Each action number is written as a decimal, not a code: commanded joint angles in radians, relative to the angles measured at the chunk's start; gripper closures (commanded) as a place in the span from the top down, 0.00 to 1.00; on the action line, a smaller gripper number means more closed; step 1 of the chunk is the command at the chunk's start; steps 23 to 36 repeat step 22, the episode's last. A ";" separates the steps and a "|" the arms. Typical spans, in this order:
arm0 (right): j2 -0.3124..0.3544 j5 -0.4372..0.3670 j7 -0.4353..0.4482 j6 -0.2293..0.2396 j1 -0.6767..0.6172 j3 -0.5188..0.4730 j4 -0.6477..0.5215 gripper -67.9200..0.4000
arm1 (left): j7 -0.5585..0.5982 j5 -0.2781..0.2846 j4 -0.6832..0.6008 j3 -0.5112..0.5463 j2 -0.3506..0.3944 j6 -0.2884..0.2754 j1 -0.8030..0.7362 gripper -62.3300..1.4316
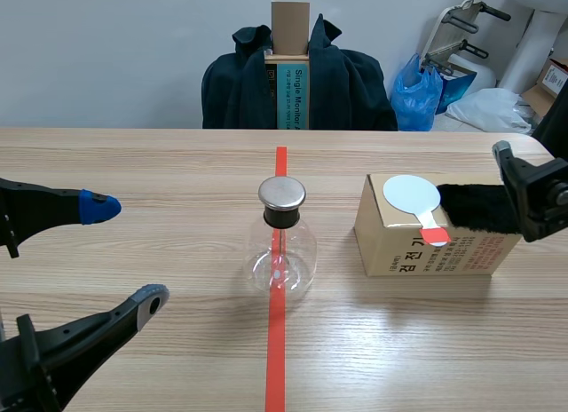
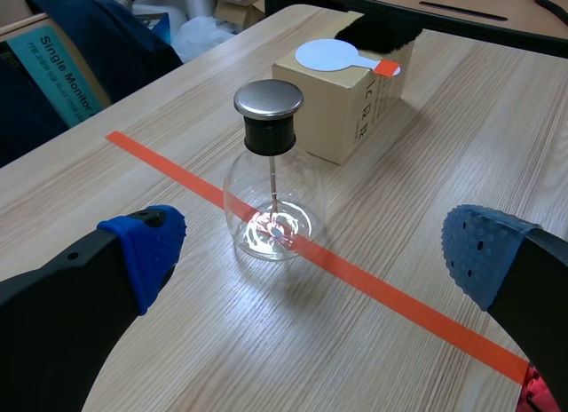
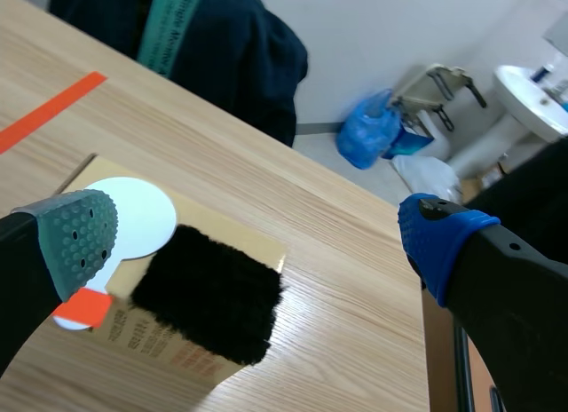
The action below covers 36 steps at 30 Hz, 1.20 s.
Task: Do the electroscope experiment.
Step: 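Return to the home posture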
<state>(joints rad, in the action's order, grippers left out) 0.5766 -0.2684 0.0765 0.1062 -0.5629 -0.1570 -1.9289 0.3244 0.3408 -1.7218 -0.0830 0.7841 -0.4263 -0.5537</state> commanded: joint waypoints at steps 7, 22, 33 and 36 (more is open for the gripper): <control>0.013 0.006 -0.003 0.154 0.011 -0.040 -0.001 0.99 | 0.022 0.007 -0.004 -0.004 -0.005 -0.002 0.008 1.00; 0.013 0.014 -0.004 0.211 0.011 -0.042 -0.001 1.00 | 0.024 0.007 -0.004 -0.004 -0.005 -0.002 0.008 1.00; 0.013 0.014 -0.004 0.211 0.011 -0.042 -0.001 1.00 | 0.024 0.007 -0.004 -0.004 -0.005 -0.002 0.008 1.00; 0.013 0.014 -0.004 0.211 0.011 -0.042 -0.001 1.00 | 0.024 0.007 -0.004 -0.004 -0.005 -0.002 0.008 1.00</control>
